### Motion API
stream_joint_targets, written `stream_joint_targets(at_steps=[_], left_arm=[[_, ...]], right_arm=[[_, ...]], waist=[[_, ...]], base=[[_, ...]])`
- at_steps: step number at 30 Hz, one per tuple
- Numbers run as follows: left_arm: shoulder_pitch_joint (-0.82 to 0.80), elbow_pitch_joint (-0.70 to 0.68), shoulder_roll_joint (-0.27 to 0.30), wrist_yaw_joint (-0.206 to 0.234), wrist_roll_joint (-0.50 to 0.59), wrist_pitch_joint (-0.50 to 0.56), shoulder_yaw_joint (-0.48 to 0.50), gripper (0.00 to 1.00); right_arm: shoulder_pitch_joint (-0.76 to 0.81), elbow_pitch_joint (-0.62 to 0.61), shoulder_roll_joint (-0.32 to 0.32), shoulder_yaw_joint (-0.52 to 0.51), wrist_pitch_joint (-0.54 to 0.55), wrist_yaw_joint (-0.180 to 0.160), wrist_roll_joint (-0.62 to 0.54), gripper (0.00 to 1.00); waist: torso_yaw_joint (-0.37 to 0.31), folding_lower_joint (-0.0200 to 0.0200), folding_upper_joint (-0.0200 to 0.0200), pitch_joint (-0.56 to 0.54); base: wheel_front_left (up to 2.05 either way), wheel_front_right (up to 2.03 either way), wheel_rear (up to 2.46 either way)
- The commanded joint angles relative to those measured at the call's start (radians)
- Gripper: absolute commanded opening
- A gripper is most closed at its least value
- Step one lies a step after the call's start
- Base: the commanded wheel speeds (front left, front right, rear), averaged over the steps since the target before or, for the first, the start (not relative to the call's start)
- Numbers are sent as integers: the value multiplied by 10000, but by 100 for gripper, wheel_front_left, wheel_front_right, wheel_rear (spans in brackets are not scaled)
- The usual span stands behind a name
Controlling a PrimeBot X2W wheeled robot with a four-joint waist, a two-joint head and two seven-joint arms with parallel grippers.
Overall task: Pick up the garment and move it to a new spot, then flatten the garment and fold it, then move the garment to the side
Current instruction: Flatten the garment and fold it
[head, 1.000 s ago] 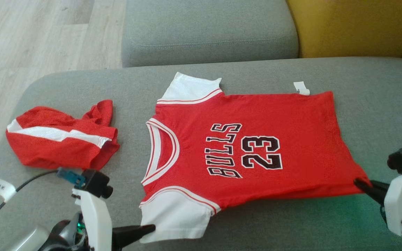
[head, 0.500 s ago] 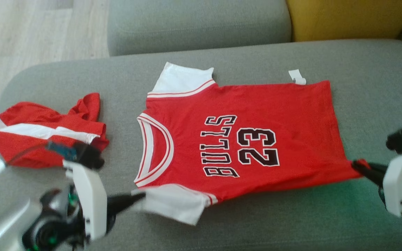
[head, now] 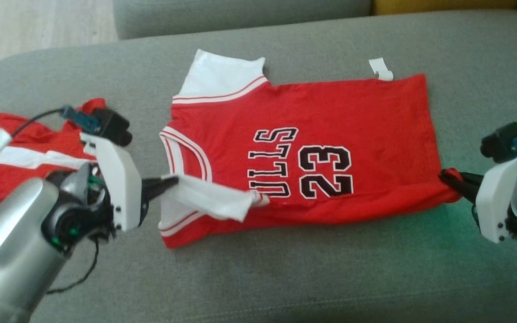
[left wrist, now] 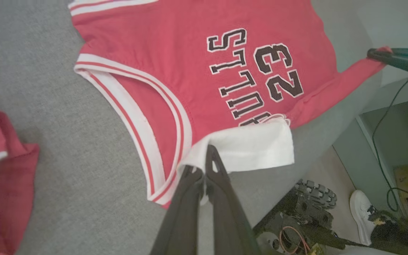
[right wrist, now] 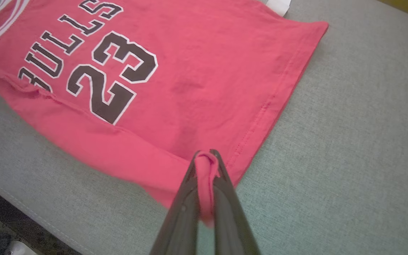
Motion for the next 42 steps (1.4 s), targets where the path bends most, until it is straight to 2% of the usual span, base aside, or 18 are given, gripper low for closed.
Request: stream_joint_targets(at_steps=[1,10,18,19,20,21,22,29,33,36,39,42], left_arm=[[-915,76,219,-97,199,-137,534,0],[-1975,1436,-276,-404,747,-551,319,0],[-2547,2335,-480,-564,1163,-817,-12,0],[-2595,2443,-503,-576,1215,-872,-53,0],[-2640,2547,-530,-587,1271,-949,-89,27],[-2681,2661,-562,-593,1330,-1052,-108,71],[-2715,2774,-600,-597,1389,-1150,-127,100],[-2827,3367,-872,-566,1662,-2003,-87,100],[-2729,3671,-1131,-336,1762,-3135,216,100],[-2540,3675,-1350,-81,1942,-4460,522,100],[-2163,3534,-1744,297,1819,-6014,1099,100],[-1495,3228,-2256,607,1119,-7124,1885,100]], right_arm=[[-130,64,-186,-127,-12,-7,-140,0],[-513,698,379,-125,-172,-7,-456,0],[-736,1336,804,-125,-442,-7,-671,0],[-784,1462,840,-125,-586,-7,-738,32],[-808,1591,889,-125,-718,-7,-769,100],[-813,1710,942,-125,-814,-7,-733,100],[-820,1842,995,-125,-862,-7,-686,100],[-919,2524,1285,-351,-1837,-7,-343,100],[-970,3332,1685,-995,-3315,-7,-451,100],[-917,3917,2203,-1660,-4415,-7,-742,100],[-809,4109,2737,-2860,-4720,-7,-1174,100],[-286,3427,3140,-5156,-4735,-7,-2259,100]], waist=[[-111,0,0,176],[-404,0,0,700],[-493,0,0,1026],[-494,0,0,1043],[-495,0,0,1055],[-497,0,0,1062],[-501,0,0,1065],[-511,0,0,888],[-520,0,0,553],[-540,0,0,237],[-538,0,0,-94],[-526,0,0,-438]], base=[[0,0,0],[0,0,0],[0,0,0],[0,0,0],[0,0,0],[0,0,0],[0,0,0],[0,0,0],[0,0,0],[0,0,0],[0,0,0],[0,0,0]])
